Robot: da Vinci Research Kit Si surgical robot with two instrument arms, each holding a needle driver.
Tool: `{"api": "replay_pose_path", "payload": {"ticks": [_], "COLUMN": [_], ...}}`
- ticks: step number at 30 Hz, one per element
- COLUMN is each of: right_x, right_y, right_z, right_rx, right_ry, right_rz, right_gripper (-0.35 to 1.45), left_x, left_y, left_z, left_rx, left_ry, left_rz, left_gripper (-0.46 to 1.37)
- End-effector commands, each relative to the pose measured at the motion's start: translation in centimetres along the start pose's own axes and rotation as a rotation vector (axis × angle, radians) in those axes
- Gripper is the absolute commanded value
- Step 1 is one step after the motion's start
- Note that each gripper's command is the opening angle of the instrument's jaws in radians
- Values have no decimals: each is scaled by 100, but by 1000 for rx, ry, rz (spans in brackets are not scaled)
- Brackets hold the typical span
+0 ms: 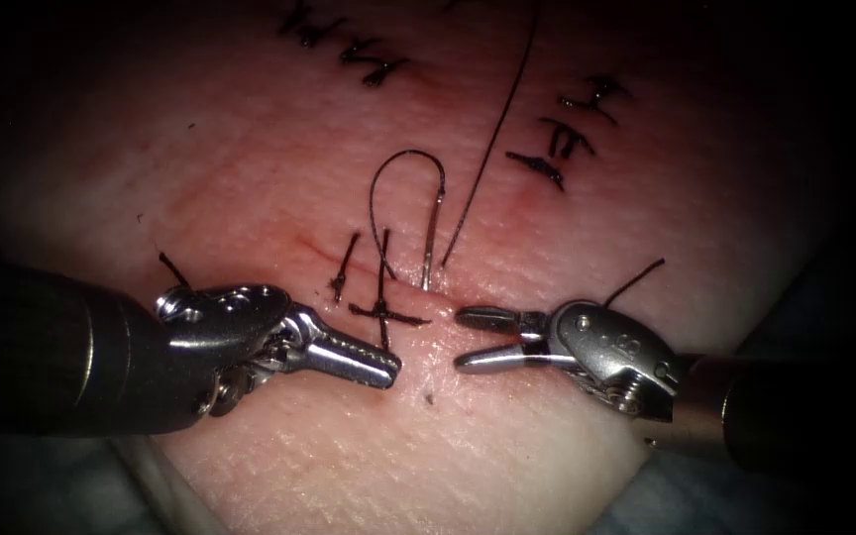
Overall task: Wound Closure
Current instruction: Throw the needle through the bottom of the skin with the right tool
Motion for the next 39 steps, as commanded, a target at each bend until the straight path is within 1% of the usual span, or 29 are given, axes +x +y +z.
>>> {"api": "replay_pose_path", "payload": {"ticks": [1,5,8,13,15,17,19,23,26,29,32,35,39], "right_x": [1,8,13,19,21,21,20,20,21,21,19,16,11], "right_y": [0,-1,1,12,24,30,35,48,59,70,80,90,99], "right_z": [1,-1,-2,-3,1,4,8,15,18,19,18,17,21], "right_rx": [0,-6,-10,-21,-32,-25,-19,-25,-30,-32,-55,-69,-74], "right_ry": [1,1,2,3,3,4,5,0,-11,-28,-55,-62,-61], "right_rz": [1,7,13,22,51,69,92,94,97,99,100,102,123], "right_gripper": [39,58,66,65,66,65,65,64,63,60,59,60,62], "left_x": [0,0,0,-2,-5,-9,-14,-22,-27,-32,-38,-44,-51], "left_y": [0,2,2,-3,-9,-15,-23,-35,-43,-51,-56,-60,-66], "left_z": [-1,-2,-4,-8,-11,-12,-14,-15,-17,-20,-22,-25,-26], "left_rx": [-4,-5,-5,9,40,64,86,131,164,181,186,191,204], "left_ry": [0,-1,-2,-7,-24,-45,-52,-61,-68,-65,-65,-65,-91], "left_rz": [6,6,29,107,151,185,232,349,414,436,442,448,490], "left_gripper": [-35,-35,-35,-35,-35,-35,-35,-35,-35,-35,-35,-35,-35]}}
